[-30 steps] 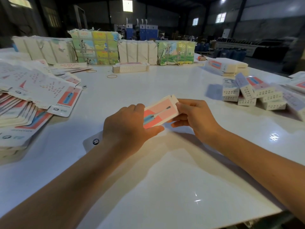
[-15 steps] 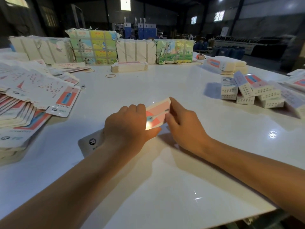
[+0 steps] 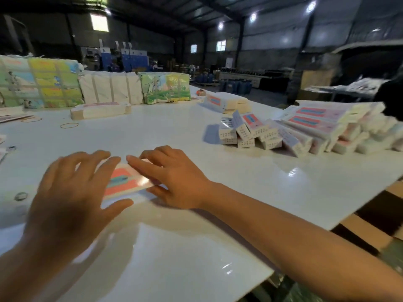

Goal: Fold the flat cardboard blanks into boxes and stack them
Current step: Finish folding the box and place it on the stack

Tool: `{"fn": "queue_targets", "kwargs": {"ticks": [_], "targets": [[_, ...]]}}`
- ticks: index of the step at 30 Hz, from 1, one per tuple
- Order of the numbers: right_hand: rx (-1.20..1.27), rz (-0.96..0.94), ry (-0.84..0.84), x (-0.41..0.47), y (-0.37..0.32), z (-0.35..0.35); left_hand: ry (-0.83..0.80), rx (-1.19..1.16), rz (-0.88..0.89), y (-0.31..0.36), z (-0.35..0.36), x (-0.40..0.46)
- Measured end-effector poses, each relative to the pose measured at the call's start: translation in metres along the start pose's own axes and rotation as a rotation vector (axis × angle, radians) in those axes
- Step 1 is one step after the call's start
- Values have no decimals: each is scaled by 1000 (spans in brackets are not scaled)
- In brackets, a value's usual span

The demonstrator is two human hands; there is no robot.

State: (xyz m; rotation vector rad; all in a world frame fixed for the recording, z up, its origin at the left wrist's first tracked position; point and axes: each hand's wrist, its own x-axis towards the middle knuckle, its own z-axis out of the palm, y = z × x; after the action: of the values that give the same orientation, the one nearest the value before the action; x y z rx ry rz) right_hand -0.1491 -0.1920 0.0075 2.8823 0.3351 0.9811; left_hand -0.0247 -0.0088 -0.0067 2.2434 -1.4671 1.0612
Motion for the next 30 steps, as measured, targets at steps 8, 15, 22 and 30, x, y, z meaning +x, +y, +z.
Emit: {"fn": "queue_targets", "kwargs": {"ticks": [8,15,22,30], "targets": [[-360,783,307,-23,145,-73,-156,-276,70,-13,51,-28],[-632,1455,-267,-165,252,-110,-60,-286,125,11,18,-16],[-583,1290,-22,-104,234,-112,-387,-218,-29,35,-27,-11],[-4,473,67,16,38,-36,-451,-227,-128,31,-18,-14]]}}
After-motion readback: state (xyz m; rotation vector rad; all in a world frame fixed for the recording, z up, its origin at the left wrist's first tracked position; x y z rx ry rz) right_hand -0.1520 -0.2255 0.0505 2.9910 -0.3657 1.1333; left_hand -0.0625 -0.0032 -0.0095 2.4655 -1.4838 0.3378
